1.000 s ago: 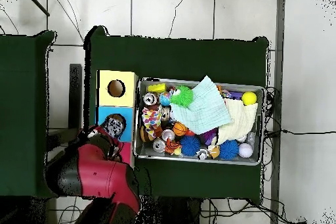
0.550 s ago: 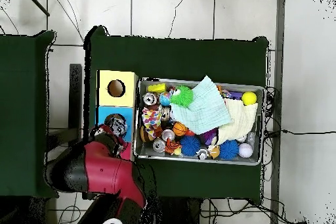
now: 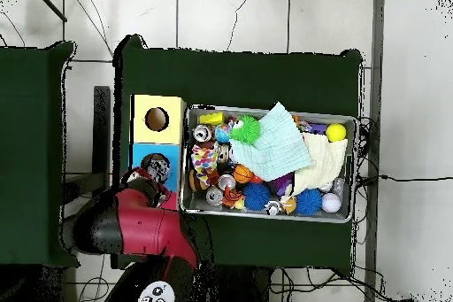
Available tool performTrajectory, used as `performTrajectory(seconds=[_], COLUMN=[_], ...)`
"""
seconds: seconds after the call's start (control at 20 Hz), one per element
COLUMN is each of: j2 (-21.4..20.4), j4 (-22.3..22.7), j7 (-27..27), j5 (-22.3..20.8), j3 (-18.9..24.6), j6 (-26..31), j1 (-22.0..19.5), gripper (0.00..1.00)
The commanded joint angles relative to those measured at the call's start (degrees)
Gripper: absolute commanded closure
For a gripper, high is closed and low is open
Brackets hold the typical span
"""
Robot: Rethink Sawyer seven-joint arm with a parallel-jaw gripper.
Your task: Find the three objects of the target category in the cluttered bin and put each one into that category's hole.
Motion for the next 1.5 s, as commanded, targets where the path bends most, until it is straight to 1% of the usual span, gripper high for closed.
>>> performTrajectory(seconds=[0.05,0.35,0.4,0.45,0.6,0.85,1.05,1.1,1.25,1.4,1.5], j2=[0.82,0.97,0.68,0.48,0.1,-0.14,0.15,0.4,0.34,2.21,4.84], j4=[0.12,-0.58,-0.32,-0.14,0.13,0.3,-0.12,-0.47,0.31,-0.11,-1.73], j7=[4.14,3.34,2.73,2.55,1.99,2.78,3.39,4.23,5.99,6.97,7.04], j5=[-2.42,-3.04,-3.34,-3.7,-4.02,-4.41,-4.49,-3.9,-2.64,-1.91,-1.98], j3=[5.56,5.8,6.61,7.19,7.93,8.47,7.65,6.69,7.05,5.64,3.03], j6=[-1.2,-0.62,-0.34,-0.56,-0.04,-0.16,-0.35,0.0,-0.96,0.06,1.56], j1=[-1.58,-2.07,-2.63,-2.97,-3.55,-4.03,-3.45,-2.62,-2.67,-1.6,0.07], gripper=[1.0,1.0,1.0,0.0,0.0,0.0,0.0,0.0,0.0,0.0,0.0])
